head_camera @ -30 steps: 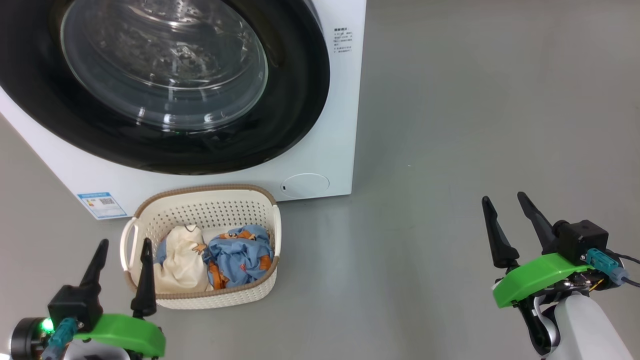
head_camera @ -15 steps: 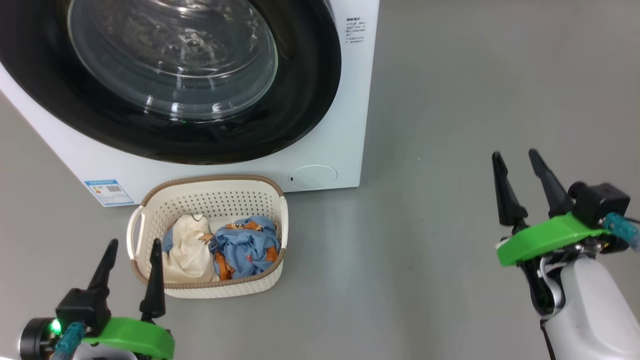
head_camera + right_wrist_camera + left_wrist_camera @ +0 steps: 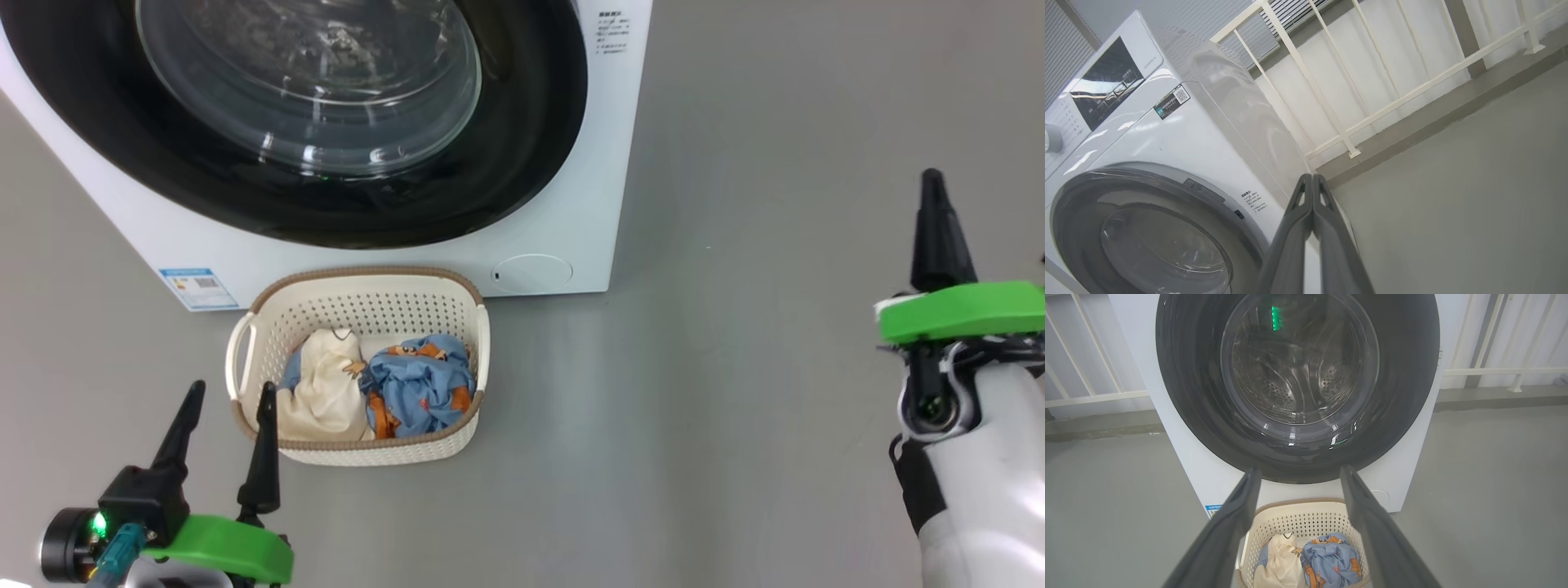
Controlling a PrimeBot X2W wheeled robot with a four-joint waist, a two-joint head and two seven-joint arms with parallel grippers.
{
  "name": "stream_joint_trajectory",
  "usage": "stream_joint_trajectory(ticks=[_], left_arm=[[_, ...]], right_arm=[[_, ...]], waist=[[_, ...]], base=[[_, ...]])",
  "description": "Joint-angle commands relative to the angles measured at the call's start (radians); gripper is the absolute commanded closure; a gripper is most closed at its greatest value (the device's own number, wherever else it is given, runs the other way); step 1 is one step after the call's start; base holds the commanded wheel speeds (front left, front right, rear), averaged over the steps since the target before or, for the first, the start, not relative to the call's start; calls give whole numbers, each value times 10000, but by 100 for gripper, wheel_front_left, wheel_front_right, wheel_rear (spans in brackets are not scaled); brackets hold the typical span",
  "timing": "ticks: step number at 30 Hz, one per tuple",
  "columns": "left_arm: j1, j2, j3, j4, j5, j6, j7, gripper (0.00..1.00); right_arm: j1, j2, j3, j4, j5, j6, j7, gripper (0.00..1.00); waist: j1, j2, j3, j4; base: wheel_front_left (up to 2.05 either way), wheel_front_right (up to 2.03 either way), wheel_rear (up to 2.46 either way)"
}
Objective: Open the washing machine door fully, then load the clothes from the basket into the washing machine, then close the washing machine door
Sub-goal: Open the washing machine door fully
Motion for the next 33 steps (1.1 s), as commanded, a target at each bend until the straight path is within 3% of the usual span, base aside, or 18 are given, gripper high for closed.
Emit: stream_joint_trajectory(ticks=[1, 7, 18, 25, 33], left_arm=[[-210, 123, 287, -311, 97, -12, -65, 0], [-357, 99, 169, -399, 129, -35, -65, 0], [-1085, 59, -101, -456, 30, -71, -65, 0], [-1450, 39, -388, -513, -95, -13, -65, 0], [-1821, 34, -832, -649, -450, 155, -65, 0]], right_arm=[[-488, 77, 106, -144, 464, 16, 107, 100], [-1413, 22, -635, 259, 2893, 16, 790, 100], [-3527, -243, -1298, 869, 5345, 16, 2296, 100], [-4852, -185, -1309, 1738, 5836, 16, 3457, 100], [-6006, -143, -1071, 2659, 5608, 16, 4426, 100]], waist=[[0, 0, 106, 98], [0, 0, 459, 349], [0, 0, 1550, 979], [0, 0, 2119, 1321], [0, 0, 2584, 1632]], base=[[0, 0, 0], [0, 0, 0], [0, 0, 0], [0, 0, 0], [0, 0, 0]])
